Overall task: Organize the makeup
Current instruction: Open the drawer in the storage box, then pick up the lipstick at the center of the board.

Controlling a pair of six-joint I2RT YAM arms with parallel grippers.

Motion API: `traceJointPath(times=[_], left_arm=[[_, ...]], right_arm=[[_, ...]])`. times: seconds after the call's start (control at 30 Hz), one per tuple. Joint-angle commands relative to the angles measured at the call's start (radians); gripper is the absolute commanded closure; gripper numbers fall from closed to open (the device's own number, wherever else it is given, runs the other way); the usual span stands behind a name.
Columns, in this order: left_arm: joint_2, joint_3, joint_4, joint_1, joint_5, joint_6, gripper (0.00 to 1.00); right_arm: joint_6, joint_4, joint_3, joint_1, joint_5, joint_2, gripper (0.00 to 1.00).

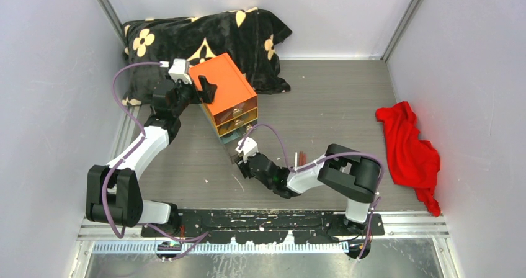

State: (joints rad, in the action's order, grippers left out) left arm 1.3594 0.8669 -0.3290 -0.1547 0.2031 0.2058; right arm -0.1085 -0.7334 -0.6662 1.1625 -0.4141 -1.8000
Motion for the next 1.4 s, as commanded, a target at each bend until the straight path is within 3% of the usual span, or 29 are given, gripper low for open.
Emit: traceJointPath(times=[0.0, 0.23, 0.37, 0.47, 0.8, 1.17, 1.2, 1.23, 1.37], left_arm=[[0.073, -0.059, 0.188, -0.025, 0.087, -0.057, 0.0], [0.073, -0.059, 0.188, -0.024, 0.083, -0.059, 0.0], [0.074, -0.057, 0.185, -0.025, 0.085, -0.059, 0.0], [0.075, -0.057, 0.183, -0.025, 0.087, -0.059, 0.0], [0.065, -0.058, 0.196, -0.025, 0.079, -0.066, 0.0], [0.077, -0.036, 0.198, -0.025, 0.089, -0.062, 0.0], [0.075, -0.034, 0.2, -0.025, 0.089, -0.063, 0.0], [0.072, -0.034, 0.199, -0.025, 0.089, -0.064, 0.0], [0.065, -0.033, 0.202, -0.025, 0.089, -0.063, 0.0]], right_arm=[[-0.032, 0.117, 0.045, 0.033, 0.044, 0.011, 0.8], [-0.033, 0.139, 0.052, 0.043, 0.027, 0.017, 0.77], [-0.026, 0.149, 0.057, 0.05, 0.002, 0.019, 0.54], [-0.002, 0.149, 0.047, 0.051, -0.002, 0.016, 0.45], [0.059, 0.226, -0.016, 0.051, 0.016, 0.067, 0.38], [0.025, 0.64, -0.037, 0.052, -0.101, 0.464, 0.33], [0.009, 0.671, -0.035, 0.052, -0.134, 0.512, 0.23], [-0.009, 0.699, -0.03, 0.052, -0.166, 0.558, 0.04], [-0.049, 0.739, 0.012, 0.051, -0.279, 0.735, 0.0]])
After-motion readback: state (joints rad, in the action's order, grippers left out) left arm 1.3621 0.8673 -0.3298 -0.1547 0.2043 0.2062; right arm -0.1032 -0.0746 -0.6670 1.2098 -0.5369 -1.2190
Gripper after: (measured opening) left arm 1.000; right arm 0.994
